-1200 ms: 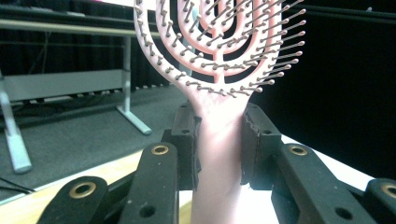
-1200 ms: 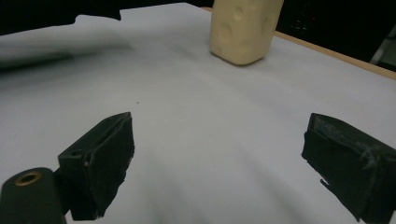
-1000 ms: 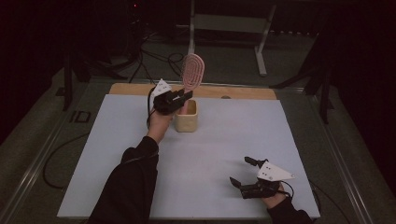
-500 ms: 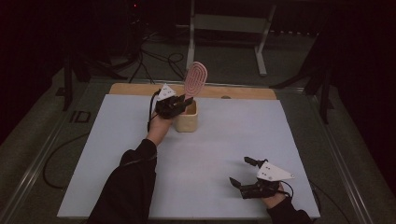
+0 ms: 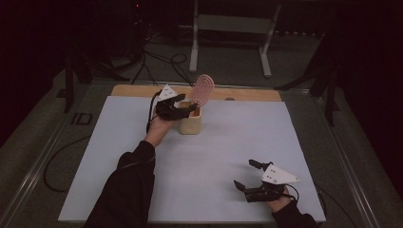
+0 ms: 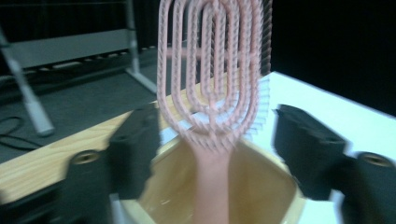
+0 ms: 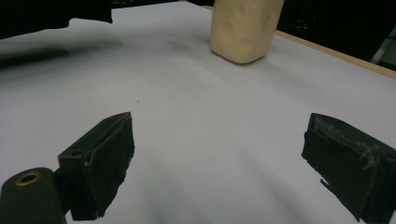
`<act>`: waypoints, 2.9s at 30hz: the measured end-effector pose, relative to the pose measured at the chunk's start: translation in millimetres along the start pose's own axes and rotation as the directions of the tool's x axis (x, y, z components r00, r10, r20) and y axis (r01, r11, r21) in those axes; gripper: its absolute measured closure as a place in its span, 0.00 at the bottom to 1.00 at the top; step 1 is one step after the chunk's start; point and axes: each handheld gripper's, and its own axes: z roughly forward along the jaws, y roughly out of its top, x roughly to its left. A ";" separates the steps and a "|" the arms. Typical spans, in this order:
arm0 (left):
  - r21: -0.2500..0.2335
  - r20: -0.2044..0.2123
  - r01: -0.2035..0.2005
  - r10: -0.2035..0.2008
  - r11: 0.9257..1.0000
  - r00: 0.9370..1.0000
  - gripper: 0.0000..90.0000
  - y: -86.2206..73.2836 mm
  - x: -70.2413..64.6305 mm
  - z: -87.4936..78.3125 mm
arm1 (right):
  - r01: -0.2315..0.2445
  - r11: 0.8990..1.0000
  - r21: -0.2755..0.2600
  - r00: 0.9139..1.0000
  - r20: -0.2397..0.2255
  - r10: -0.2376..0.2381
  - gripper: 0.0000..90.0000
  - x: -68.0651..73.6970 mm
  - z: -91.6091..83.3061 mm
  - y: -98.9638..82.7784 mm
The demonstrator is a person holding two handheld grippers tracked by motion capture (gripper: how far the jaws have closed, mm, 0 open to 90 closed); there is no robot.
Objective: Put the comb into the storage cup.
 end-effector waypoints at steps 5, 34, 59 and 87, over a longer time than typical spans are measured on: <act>0.027 0.012 -0.012 0.012 1.000 1.000 0.13 4.3 -0.9 -7.3 | 0.002 1.000 0.000 1.000 0.004 -0.002 0.10 0.7 0.0 0.6; 0.159 0.143 -0.035 0.012 0.987 0.990 0.00 18.2 -5.1 -38.7 | -0.002 1.000 0.007 1.000 0.008 0.002 0.10 -0.1 0.8 0.1; 0.194 0.148 -0.073 0.044 0.978 0.988 0.00 6.7 -9.4 -70.0 | -0.005 1.000 0.005 1.000 0.009 0.005 0.10 -0.1 1.3 0.5; 0.226 0.124 -0.079 0.052 0.971 0.991 0.00 -24.4 -17.3 -125.3 | 0.000 1.000 0.012 1.000 0.010 0.000 0.10 1.3 2.1 1.1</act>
